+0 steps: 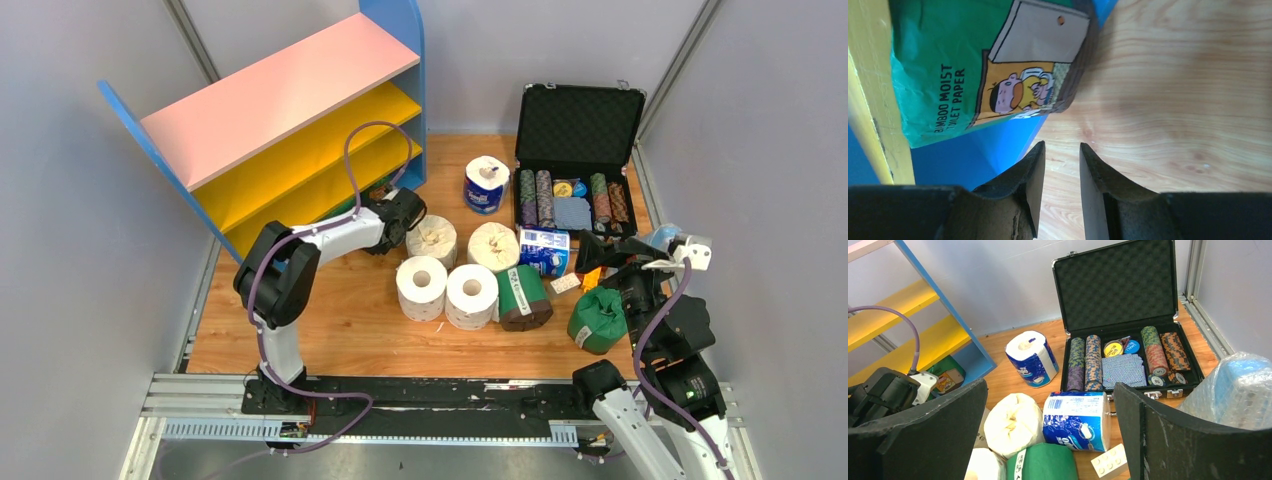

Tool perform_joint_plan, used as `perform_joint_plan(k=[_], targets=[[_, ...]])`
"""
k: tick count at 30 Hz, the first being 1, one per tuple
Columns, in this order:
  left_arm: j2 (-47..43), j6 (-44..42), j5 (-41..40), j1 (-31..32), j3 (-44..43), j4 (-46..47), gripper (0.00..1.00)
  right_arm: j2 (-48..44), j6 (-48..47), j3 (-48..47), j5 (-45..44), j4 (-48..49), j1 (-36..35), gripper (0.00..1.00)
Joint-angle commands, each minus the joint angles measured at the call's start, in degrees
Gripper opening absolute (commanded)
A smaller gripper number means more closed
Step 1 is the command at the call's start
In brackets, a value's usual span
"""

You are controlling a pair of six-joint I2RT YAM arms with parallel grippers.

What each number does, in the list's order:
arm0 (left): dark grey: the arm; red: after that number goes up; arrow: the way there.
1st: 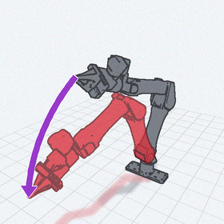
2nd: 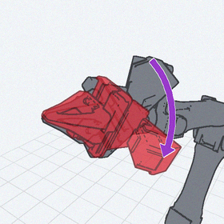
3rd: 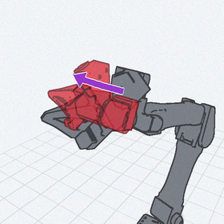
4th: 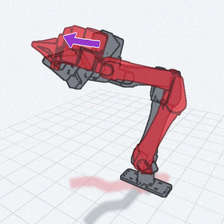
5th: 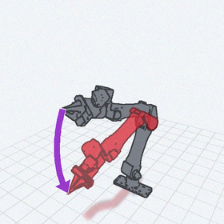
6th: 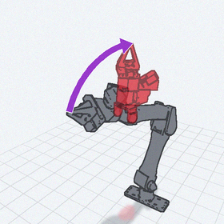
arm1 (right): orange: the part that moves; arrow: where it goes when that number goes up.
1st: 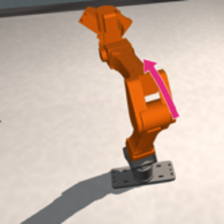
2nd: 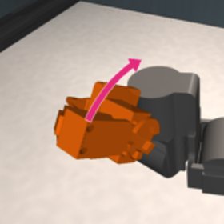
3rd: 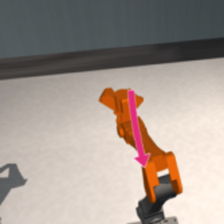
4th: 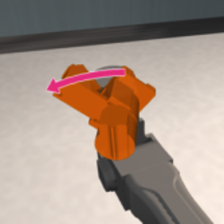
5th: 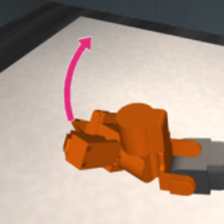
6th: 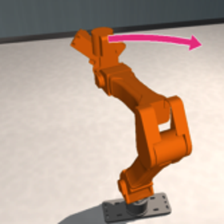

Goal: Place and organize the paper towels onto the shelf
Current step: Adjust the paper towel on the shelf.

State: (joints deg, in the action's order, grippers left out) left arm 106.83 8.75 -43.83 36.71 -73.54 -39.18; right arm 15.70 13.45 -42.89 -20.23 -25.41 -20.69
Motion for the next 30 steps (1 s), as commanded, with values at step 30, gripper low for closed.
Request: perform_joint_plan(k=[30], targets=[[3.0, -2.8, -8.6, -7.4, -3.5, 13.7, 0.42, 0.6, 0.7, 0.4, 1.2, 2.4, 0.2, 1.00]])
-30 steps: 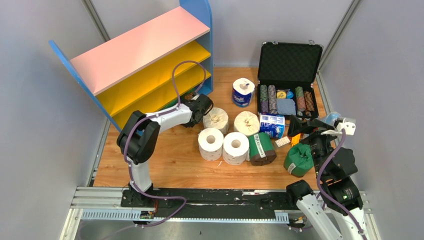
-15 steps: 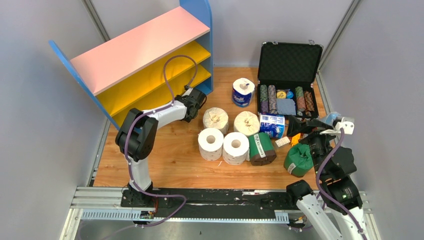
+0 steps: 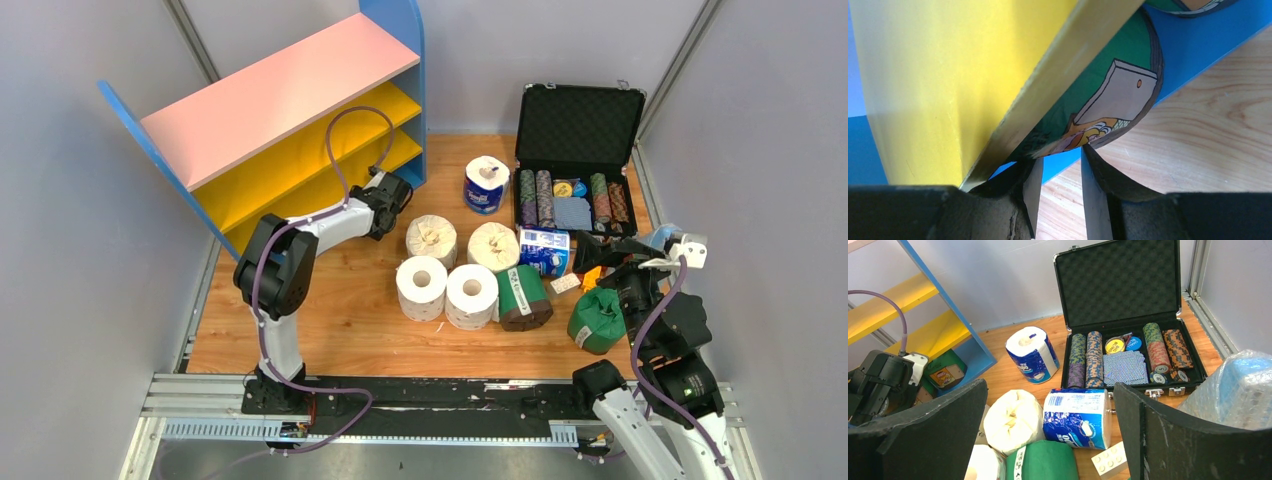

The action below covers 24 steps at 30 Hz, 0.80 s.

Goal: Place and organize the paper towels onto the shelf
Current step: Adjust the paper towel on the shelf.

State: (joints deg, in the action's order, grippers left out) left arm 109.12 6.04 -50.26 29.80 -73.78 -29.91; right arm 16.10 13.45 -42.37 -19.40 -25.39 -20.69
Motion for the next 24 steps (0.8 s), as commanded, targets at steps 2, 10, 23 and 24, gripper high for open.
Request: perform_joint_plan(k=[2, 10, 23, 24], targets=[[1.0, 0.2, -2.5, -0.5, -3.6, 4.4, 0.43, 0.1, 0.7, -0.1, 0.2, 2.4, 0.2, 1.00], [-4.6, 5.0, 2.9, 2.0, -2.8, -0.3, 0.57, 0.8, 0.9, -0.3, 1.0, 2.4, 0.2, 1.00], [-24.7, 6.8, 17.6, 7.5, -6.1, -9.1, 0.98, 12.0, 7.4, -8.6, 1.9, -10.2, 0.2, 1.00], [-25.8, 6.5, 19.4, 7.5, -6.3, -10.1, 0.99, 13.9, 8.3, -10.1, 2.2, -12.8, 0.1, 1.00]])
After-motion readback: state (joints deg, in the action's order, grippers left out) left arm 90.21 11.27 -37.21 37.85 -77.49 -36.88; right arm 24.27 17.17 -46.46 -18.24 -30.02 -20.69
